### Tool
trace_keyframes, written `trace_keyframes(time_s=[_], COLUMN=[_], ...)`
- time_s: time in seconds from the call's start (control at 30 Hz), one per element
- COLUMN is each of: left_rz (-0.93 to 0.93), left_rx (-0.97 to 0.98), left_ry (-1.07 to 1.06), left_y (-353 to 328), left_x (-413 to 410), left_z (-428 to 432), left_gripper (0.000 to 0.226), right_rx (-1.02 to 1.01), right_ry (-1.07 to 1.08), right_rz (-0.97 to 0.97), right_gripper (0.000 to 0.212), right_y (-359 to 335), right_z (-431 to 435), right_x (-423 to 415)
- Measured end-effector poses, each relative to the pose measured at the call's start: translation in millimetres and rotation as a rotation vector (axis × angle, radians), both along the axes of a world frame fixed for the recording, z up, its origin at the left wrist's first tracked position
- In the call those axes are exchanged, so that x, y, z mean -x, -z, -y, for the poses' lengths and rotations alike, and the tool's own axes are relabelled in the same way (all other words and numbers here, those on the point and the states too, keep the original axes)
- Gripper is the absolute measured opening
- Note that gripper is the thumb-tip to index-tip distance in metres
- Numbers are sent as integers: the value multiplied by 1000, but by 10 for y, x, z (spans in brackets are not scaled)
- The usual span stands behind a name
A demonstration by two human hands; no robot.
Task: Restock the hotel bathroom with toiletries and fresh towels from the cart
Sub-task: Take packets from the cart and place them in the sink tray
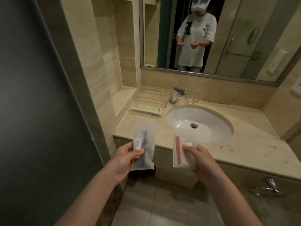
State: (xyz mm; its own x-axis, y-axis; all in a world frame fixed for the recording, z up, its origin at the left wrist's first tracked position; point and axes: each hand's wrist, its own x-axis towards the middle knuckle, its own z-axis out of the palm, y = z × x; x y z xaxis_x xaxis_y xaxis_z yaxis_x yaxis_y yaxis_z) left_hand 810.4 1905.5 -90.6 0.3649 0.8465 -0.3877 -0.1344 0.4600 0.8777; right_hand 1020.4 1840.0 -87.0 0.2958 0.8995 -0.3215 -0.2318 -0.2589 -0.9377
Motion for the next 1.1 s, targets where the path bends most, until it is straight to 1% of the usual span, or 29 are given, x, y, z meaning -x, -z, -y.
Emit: trace_keyframes(time_s=[0.1, 0.17, 0.27, 0.37, 0.5, 0.63, 0.83, 0.93, 1.03, 1.1], left_rz=[-30, -91, -191, -248, -260, -267, -314, -301, -342, -368], left_rx=[2, -14, -43, -48, -26, 0, 65, 114, 130, 120], left_ry=[-2, 9, 23, 35, -10, -90, -174, -188, -180, -173], left_y=[65, 99, 157, 225, 270, 285, 329, 394, 516, 612], left_x=[-48, -86, -151, -217, -335, -520, -856, -983, -1083, -1126], left_z=[-351, -552, -886, -1219, -1678, -2143, -2821, -3052, -3207, -3300], left_gripper=[32, 32, 32, 29, 25, 22, 24, 24, 28, 29], right_rx=[12, 12, 12, 15, 20, 31, 63, 91, 121, 136], right_ry=[-7, -19, -58, -102, -145, -236, -333, -377, -423, -438], right_rz=[-29, -40, -10, 36, 39, 9, 62, 38, 39, 61], right_gripper=[10, 13, 12, 10, 16, 13, 16, 18, 21, 18], right_y=[42, 72, 119, 195, 337, 429, 600, 734, 875, 943], right_z=[-322, -541, -911, -1311, -1908, -2549, -3400, -3703, -3919, -4040], right_x=[68, 107, 125, 114, 11, -204, -544, -596, -621, -638])
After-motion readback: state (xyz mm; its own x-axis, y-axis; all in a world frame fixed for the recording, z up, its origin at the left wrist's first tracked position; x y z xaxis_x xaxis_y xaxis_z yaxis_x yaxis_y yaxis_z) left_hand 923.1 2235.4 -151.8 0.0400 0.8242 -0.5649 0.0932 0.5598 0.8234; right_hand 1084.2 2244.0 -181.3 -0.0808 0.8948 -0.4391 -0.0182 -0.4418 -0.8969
